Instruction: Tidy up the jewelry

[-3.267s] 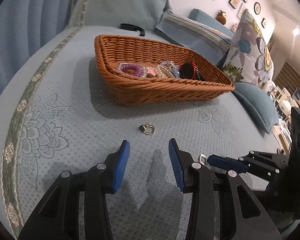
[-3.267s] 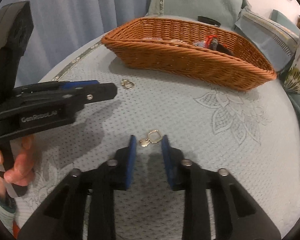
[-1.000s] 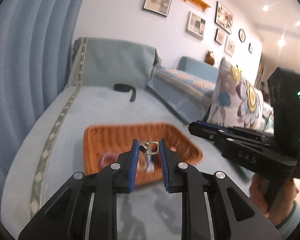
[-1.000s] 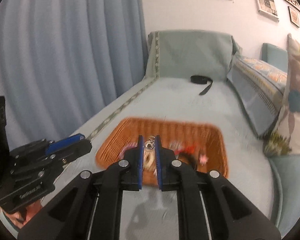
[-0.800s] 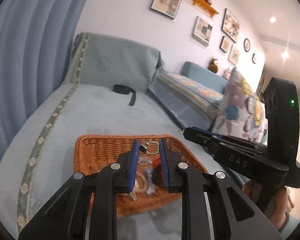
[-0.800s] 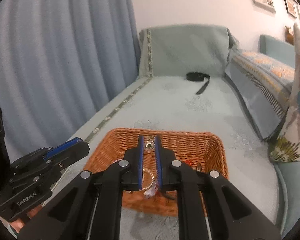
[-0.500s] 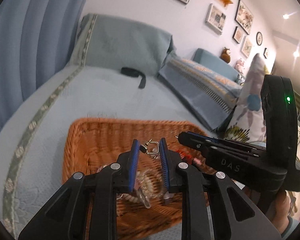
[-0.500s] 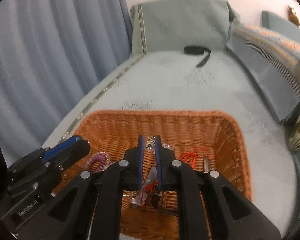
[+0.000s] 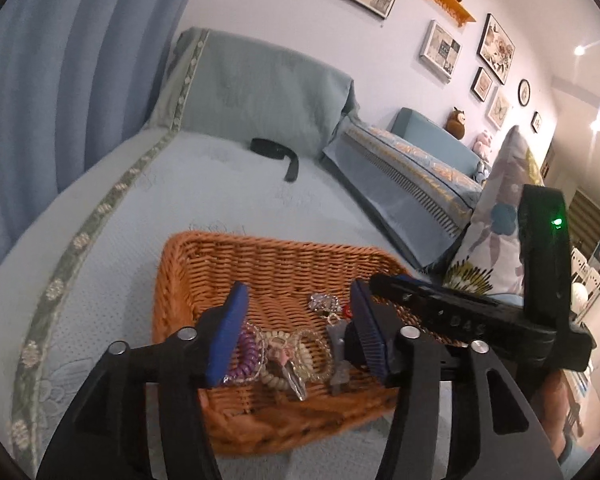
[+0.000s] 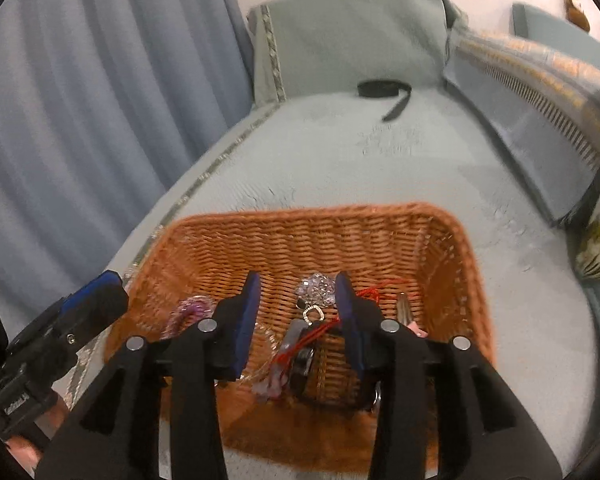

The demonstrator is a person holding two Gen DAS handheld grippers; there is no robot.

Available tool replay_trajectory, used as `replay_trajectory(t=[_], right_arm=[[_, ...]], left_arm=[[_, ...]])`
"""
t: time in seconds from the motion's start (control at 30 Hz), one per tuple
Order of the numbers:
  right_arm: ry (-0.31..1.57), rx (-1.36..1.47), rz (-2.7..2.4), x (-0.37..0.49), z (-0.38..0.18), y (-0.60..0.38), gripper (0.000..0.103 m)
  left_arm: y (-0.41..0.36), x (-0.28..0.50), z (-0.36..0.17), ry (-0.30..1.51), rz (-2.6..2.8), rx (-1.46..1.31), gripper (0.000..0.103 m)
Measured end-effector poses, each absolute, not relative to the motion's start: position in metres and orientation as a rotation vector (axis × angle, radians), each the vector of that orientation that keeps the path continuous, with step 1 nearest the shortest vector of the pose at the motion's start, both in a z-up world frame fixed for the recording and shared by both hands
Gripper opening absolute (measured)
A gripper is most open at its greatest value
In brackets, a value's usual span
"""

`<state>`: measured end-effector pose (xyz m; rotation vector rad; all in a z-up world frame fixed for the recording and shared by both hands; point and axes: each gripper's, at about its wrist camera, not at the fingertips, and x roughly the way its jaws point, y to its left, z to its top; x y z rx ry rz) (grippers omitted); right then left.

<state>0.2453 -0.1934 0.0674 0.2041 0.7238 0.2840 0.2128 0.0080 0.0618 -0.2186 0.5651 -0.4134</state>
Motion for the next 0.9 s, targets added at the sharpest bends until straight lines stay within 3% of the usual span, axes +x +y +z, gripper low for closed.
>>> replay_trajectory(t=[0.2, 0.53, 0.9], right_arm=[[0.633, 0.185, 0.314, 0.188, 0.109, -0.193, 0.036], [0.487, 0.116, 0.282, 0.059, 0.144, -0.186, 0.051], [0.392, 0.014, 0.133, -0.059, 0.096, -0.187, 0.059]], left_arm=[[0.021, 0.161, 0.094, 0.498, -0.370, -0.189, 0.065], [0.040, 0.041, 0.140, 0.361, -0.263, -0.131, 0.090], [0.027, -0.057, 0.091, 0.295, -0.056, -0.019, 0.094]])
